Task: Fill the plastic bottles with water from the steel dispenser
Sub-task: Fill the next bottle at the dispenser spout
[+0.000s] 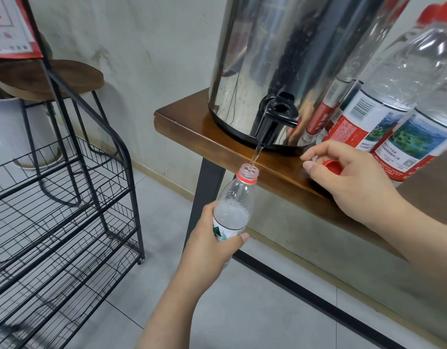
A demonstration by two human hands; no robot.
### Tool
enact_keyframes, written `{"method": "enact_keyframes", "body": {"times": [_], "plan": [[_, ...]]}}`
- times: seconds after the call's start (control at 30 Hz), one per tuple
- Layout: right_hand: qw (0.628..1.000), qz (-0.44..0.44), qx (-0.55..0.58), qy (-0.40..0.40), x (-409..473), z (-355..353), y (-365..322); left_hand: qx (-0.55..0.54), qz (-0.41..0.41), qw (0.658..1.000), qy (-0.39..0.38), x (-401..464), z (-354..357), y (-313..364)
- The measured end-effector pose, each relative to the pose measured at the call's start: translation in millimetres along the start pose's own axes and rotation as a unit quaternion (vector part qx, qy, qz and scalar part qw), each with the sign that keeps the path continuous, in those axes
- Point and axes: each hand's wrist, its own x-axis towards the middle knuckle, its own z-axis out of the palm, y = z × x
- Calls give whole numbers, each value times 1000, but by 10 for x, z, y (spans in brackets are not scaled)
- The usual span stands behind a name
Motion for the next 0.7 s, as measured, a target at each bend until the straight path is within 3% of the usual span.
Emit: {"method": "enact_keyframes", "body": {"times": [0.7], "plan": [[1000, -10, -1, 7, 9, 8, 33, 7, 4, 1000, -2, 29, 7, -68]]}}
